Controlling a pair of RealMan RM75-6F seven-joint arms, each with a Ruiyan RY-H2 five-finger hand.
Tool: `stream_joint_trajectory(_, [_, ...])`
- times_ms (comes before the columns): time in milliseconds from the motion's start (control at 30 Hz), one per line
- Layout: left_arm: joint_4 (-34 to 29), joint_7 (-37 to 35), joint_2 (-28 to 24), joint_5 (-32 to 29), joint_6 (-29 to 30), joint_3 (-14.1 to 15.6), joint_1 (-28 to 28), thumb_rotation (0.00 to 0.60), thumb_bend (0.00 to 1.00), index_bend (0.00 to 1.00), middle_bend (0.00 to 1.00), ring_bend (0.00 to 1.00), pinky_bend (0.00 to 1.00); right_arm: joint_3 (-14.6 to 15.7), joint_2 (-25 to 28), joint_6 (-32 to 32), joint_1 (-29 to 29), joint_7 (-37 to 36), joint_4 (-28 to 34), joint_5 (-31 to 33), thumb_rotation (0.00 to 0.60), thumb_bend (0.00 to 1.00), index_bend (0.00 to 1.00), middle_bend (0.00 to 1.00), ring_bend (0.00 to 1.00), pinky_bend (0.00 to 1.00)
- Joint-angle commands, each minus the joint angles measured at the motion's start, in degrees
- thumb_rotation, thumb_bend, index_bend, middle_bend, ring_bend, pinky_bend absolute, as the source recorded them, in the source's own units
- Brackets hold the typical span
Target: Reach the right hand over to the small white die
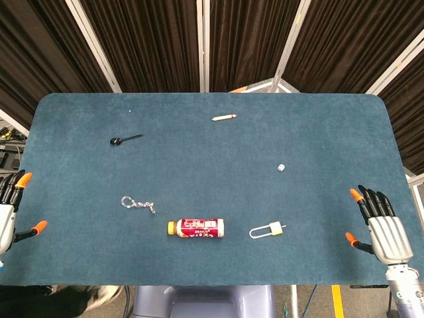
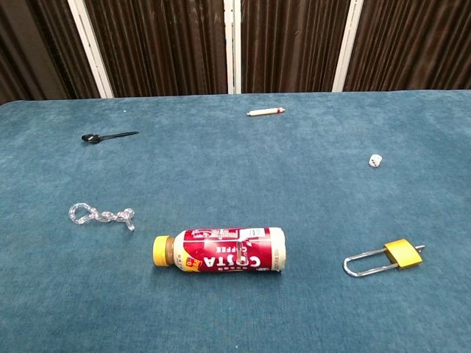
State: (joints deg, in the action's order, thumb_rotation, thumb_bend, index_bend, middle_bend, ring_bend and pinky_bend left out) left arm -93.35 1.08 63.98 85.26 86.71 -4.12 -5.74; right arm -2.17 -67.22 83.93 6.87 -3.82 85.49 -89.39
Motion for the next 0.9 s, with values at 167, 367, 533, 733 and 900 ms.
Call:
stream_joint_trajectory(167, [-0.02,-0.05,-0.01,-0.01,0.06,-0.05,0.00,0.600,0.12,0.00,0.00,0.00,0.00,0.02,-0.03,-0.27,0.08,0.06,-0.08,0.08,0.600,0.13,0.03,0.00,0.00,0.00])
stream_joint_trajectory(367, [-0.01,-0.29,-0.10,0.12,0.19,-0.06,0.03,0.600,0.12,0.00,0.00,0.00,0.00,-0.02,-0.13,-0.77,0.35,0.08,0.17,0.18,0.600,0.13,0.03,0.00,0.00,0.00])
stream_joint_trajectory(533, [0.20,-0.70,-0.25,-0.69,0.01,-0.46,0.00,0.600,0.12,0.00,0.00,0.00,0.00,-1.15,-0.64,-2.55,1.58,0.03,1.42,1.65,0.600,0.12,0.04,0.00,0.00,0.00])
stream_joint_trajectory(733, [0.42,-0.64,-0.19,-1.51,-0.23,-0.98,-0.20,0.600,0.12,0.00,0.00,0.00,0.00,-5.05,-1.82,-8.22,6.31,1.76,3.83,5.68,0.600,0.12,0.15,0.00,0.00,0.00])
stream_joint_trajectory(900, [0.96,-0.27,0.10,-2.23,-0.95,-1.32,-0.63,0.600,0.12,0.00,0.00,0.00,0.00,-10.13,-4.01,-14.96,12.17,5.90,4.88,12.60,0.600,0.13,0.22,0.00,0.00,0.00])
